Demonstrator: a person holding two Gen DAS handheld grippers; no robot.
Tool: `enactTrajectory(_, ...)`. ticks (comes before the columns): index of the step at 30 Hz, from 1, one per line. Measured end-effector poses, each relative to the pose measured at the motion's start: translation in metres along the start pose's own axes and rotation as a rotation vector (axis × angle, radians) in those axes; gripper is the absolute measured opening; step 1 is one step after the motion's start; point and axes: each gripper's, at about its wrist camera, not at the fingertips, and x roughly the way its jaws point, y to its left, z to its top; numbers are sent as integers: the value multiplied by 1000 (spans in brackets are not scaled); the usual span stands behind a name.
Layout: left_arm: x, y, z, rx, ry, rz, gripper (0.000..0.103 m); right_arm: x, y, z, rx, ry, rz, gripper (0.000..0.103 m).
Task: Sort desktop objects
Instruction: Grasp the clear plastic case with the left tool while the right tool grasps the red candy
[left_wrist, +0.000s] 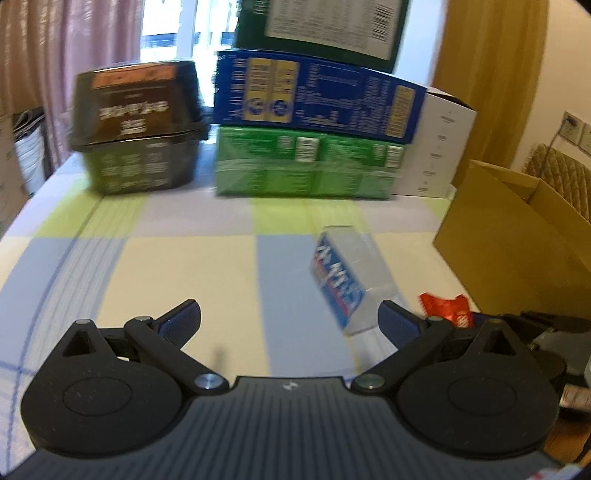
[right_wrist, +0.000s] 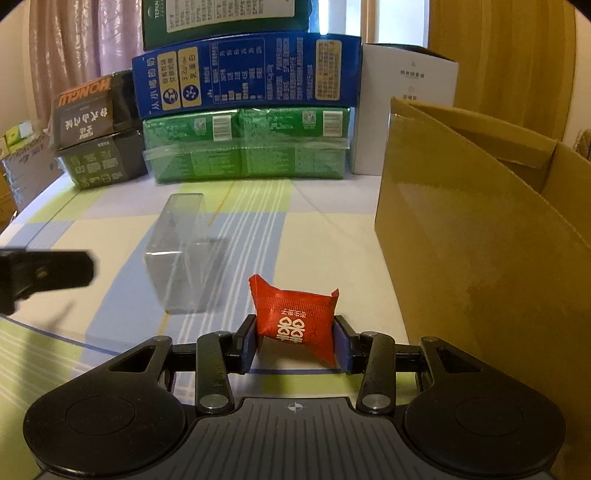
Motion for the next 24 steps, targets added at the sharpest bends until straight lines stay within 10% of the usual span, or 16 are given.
enactTrajectory(8, 34, -32, 5, 34, 21, -67, 87, 5, -2, -1, -2, -7, 15, 40)
enactTrajectory(24, 53, -37, 6, 71, 60, -21, 26, -1, 2, -1, -3, -12, 32, 39)
